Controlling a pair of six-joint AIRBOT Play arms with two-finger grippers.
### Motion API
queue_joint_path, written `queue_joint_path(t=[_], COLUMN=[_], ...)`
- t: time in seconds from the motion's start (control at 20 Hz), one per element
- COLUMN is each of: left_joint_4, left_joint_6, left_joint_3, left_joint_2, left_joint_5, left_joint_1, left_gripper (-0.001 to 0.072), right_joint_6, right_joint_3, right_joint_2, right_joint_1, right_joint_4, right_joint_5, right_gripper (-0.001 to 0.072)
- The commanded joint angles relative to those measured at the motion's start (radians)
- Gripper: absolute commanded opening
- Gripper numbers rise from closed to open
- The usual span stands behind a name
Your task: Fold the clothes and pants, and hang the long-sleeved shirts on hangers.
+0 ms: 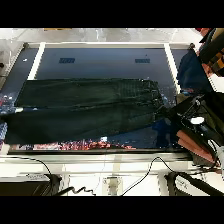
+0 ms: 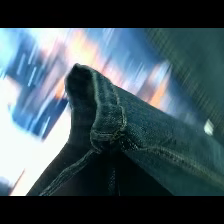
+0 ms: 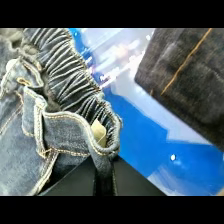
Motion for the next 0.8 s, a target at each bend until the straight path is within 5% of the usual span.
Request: queue_joint_path(t=[0.0,0.25,0.3,0.35,0.4,0.6,0.75], left_joint_4=[-0.079,-0.065,-0.025,0.043,0.114,0.435,0.443], left_joint_6=[0.011,0.011,0.011,0.010,-0.007,-0.208,-0.174], left_joint_3=[0.024,0.025,0.025,0.025,0.025,0.024,-0.005], left_joint_2=[-0.009,-0.017,-0.012,-0.002,0.012,0.090,0.105], left_joint_5=[0.214,0.385,0.362,0.314,0.265,0.037,-0.105], left_joint_1=[-0.122,-0.262,-0.264,-0.258,-0.247,-0.121,0.013], left_gripper=[0.0031,0.0040,0.0209,0.0614,0.0686,0.0664,0.0600], right_joint_6=[0.010,0.019,0.030,0.029,0.029,0.029,0.029], right_joint_3=[-0.026,-0.056,-0.056,-0.056,-0.056,-0.056,-0.056], right_joint_2=[0.012,0.013,0.013,0.013,0.013,0.013,0.013], right_joint_1=[0.035,0.177,0.189,0.194,0.194,0.194,0.194], right_joint_4=[-0.015,-0.010,-0.011,-0.011,-0.014,-0.038,-0.038], right_joint_5=[0.042,-0.019,-0.028,-0.028,-0.027,-0.025,-0.008], right_gripper=[0.0030,0.0030,0.0030,0.0031,0.0031,0.0031,0.0032])
